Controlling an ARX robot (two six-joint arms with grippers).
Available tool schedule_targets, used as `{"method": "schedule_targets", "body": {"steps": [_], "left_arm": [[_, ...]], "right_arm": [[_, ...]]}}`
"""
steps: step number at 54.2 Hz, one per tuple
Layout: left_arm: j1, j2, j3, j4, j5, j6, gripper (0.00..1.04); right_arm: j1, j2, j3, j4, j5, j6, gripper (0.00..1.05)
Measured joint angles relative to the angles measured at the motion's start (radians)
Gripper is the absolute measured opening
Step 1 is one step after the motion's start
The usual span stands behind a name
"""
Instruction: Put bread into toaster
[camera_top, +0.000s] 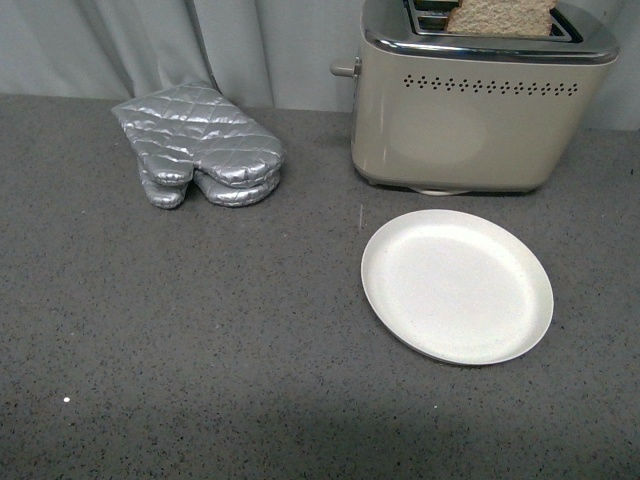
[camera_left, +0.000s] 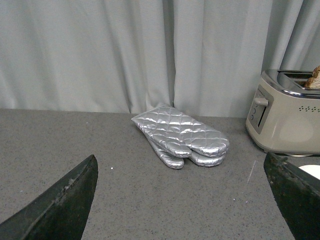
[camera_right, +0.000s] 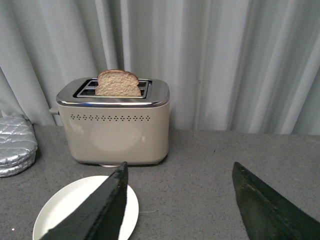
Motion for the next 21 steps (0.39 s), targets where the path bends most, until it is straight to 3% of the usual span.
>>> {"method": "schedule_targets", "body": {"steps": [11,21], "left_arm": [[0.0,0.0,0.0,0.0,0.0,0.0,0.98],[0.0,0.0,0.0,0.0,0.0,0.0,0.98]], "right_arm": [[0.0,0.0,0.0,0.0,0.0,0.0,0.94],[0.0,0.0,0.0,0.0,0.0,0.002,0.95]]}}
